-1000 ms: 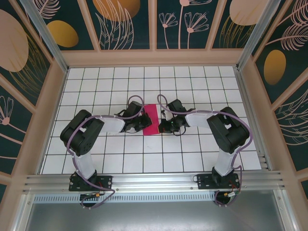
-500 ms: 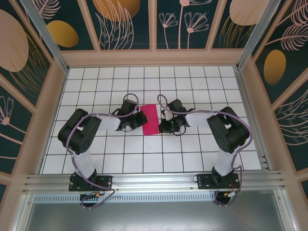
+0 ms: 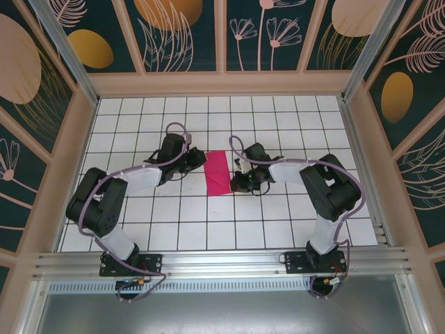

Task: Fold a paper plane with a square sheet of paper (pick it up from the middle)
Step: Fold the triangle a second time at the center of the table.

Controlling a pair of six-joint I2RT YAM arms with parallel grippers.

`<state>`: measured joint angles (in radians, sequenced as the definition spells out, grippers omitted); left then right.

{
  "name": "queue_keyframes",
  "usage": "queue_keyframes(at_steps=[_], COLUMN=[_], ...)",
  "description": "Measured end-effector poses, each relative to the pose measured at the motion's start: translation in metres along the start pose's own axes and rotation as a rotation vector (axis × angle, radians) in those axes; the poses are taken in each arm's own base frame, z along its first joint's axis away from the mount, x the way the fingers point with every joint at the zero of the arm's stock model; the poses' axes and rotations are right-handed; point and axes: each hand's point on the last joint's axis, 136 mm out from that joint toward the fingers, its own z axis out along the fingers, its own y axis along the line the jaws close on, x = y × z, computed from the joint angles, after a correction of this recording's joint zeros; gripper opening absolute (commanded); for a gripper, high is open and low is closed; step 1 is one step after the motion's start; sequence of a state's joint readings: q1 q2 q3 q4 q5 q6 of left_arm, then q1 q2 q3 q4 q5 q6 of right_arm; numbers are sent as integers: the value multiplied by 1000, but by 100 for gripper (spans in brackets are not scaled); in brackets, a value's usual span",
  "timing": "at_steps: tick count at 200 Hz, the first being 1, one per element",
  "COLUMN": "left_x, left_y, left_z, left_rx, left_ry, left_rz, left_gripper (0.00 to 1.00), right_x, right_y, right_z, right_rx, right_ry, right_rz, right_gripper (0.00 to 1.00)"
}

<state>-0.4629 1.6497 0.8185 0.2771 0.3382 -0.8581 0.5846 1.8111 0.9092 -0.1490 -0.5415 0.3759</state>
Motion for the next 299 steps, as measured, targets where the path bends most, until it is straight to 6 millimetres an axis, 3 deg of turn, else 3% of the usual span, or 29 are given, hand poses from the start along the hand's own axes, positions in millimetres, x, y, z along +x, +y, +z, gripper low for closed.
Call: queue_keyframes(at_steps=[18, 39, 60, 95, 158, 213, 238, 299], left_x=[8, 32, 51, 64, 64, 69, 68, 68], left_y=[-22, -28, -16, 17, 35, 44, 44, 45], left_z=[0, 9, 19, 34, 38, 39, 39, 38], left_rx=[60, 76, 43, -43, -105, -124, -122, -127], left_ry=[5, 60, 107, 134, 110, 113, 111, 106], left_rz=[22, 28, 7, -37, -42, -46, -45, -47], left_gripper=[12, 8, 5, 3, 0, 0, 0, 0], right_x=[0, 0, 0, 0, -2, -32, -36, -40], right_y=[0, 0, 0, -1, 1, 41, 49, 37], right_z=[0, 0, -1, -3, -10, -21, -12, 16], right_rx=[-1, -2, 1, 9, 24, -51, -61, -41], right_ry=[0, 0, 4, 15, 39, -14, -2, 52], right_rz=[1, 1, 5, 18, 33, -71, -98, -93], right_gripper=[1, 1, 1, 1, 2, 2, 2, 2])
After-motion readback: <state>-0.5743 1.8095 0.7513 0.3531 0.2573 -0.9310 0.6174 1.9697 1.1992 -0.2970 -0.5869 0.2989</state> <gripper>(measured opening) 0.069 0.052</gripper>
